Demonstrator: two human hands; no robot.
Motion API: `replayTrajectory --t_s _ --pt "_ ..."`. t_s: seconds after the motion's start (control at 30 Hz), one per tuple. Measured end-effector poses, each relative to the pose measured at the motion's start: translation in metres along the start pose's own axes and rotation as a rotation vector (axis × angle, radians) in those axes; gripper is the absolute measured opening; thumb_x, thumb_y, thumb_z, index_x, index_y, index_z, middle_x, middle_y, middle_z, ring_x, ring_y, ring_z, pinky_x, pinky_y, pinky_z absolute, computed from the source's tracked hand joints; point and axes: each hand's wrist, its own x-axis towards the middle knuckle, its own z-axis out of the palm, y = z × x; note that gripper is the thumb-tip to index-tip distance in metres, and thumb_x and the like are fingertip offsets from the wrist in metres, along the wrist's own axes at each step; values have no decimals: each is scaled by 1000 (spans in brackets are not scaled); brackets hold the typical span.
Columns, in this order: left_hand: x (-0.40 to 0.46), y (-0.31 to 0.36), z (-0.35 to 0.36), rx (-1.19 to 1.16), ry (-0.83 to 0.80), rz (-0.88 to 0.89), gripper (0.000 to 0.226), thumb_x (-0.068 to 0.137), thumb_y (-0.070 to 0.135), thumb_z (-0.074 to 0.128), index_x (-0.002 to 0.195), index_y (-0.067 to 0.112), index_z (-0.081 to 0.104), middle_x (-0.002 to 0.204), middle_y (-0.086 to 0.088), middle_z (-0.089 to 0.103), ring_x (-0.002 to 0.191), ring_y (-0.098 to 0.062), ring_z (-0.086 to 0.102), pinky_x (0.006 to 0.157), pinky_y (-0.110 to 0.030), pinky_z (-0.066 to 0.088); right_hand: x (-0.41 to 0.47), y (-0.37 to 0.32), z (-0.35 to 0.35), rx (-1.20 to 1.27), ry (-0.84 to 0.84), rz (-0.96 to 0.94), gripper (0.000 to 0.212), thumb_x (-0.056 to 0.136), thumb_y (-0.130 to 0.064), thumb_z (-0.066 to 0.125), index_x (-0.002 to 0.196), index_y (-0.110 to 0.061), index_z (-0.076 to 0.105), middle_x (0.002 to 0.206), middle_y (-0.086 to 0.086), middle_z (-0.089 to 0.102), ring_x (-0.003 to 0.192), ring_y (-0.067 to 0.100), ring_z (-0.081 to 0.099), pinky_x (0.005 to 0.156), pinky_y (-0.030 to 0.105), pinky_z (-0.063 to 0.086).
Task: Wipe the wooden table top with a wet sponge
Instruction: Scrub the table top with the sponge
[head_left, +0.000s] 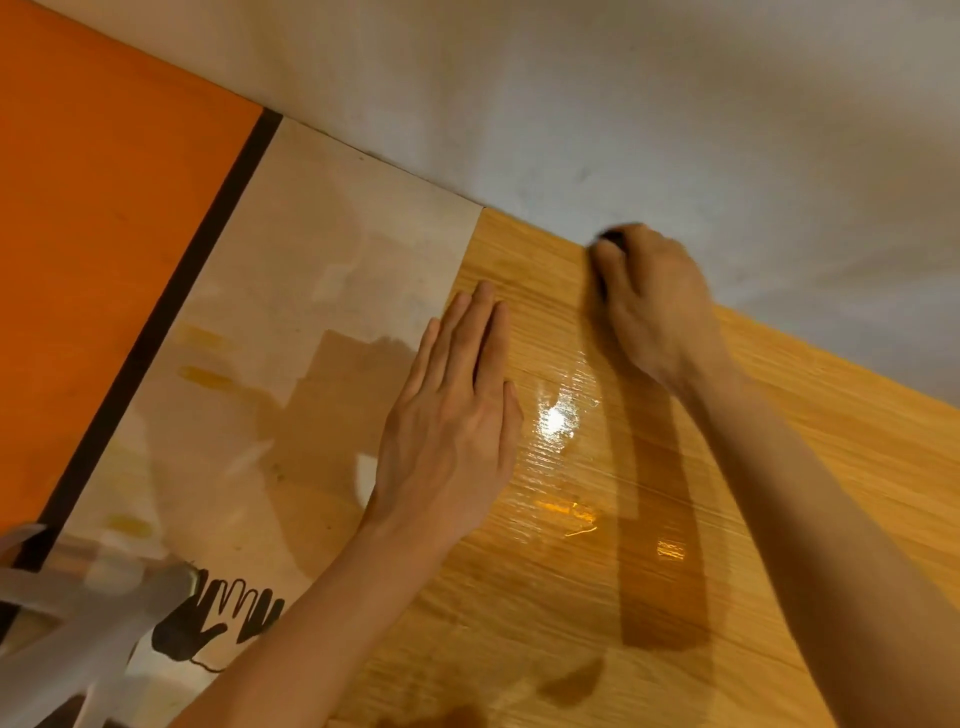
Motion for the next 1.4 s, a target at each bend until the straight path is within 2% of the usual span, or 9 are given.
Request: replayTrajectory --t_s 0.13,0.23,0.37,0.5,0.73,0.93,1.07,1.27,1.4 --pt "0 0 1 16 12 -6 53 106 22 33 154 -1 36 164 -16 29 154 -26 25 126 -43 22 34 -62 31 71 -89 -194 38 104 -32 34 132 -13 52 125 10 60 115 29 51 97 41 40" --pt "0 1 1 15 -2 -8 56 105 24 30 156 -1 31 165 -16 27 155 -25 23 127 -41 20 19 -47 24 144 -105 -316 43 104 -27 37 144 -13 41 141 6 51 129 23 44 106 32 34" --pt "0 2 1 1 20 -22 58 105 23 33 157 -1 27 166 -15 24 155 -24 23 127 -41 20 -55 -15 15 92 -62 -391 47 104 -26 37 149 -11 34 157 5 30 149 20 18 123 39 12" --pt "-1 3 -1 -2 47 -15 57 104 22 35 155 -1 32 165 -15 28 154 -23 27 126 -40 22 -65 0 14 58 -95 -500 49 104 -30 33 149 -10 34 157 5 29 149 18 16 123 40 13" --pt "-17 4 -10 -41 59 -75 54 103 22 39 153 1 39 162 -11 36 151 -19 33 128 -31 14 -1 -10 21 121 -21 -293 47 106 -27 33 151 -11 30 160 5 24 150 22 10 122 38 4" --pt "-81 22 -24 -43 -20 -219 59 107 27 36 159 4 25 170 -6 16 157 -15 14 127 -29 10 -76 0 15 79 -87 -544 49 104 -31 32 149 -11 34 158 4 28 149 21 13 122 45 11" --pt "-96 22 -17 63 -45 -270 61 107 32 30 160 4 21 170 -8 14 157 -18 14 127 -27 2 -64 7 8 27 -166 -666 51 103 -33 29 149 -11 35 157 4 30 148 17 14 123 38 9" --pt "-98 22 -11 108 -15 -280 59 107 30 31 159 3 25 169 -9 18 156 -19 16 128 -32 11 -20 -11 22 112 -28 -380 47 105 -26 35 150 -11 32 158 6 27 149 24 13 123 43 7" --pt "-98 22 -11 86 -12 -282 59 107 30 32 159 5 25 169 -7 17 157 -16 13 127 -32 12 -88 -10 25 90 -113 -640 48 104 -30 35 148 -13 36 157 4 31 149 20 15 123 40 7"
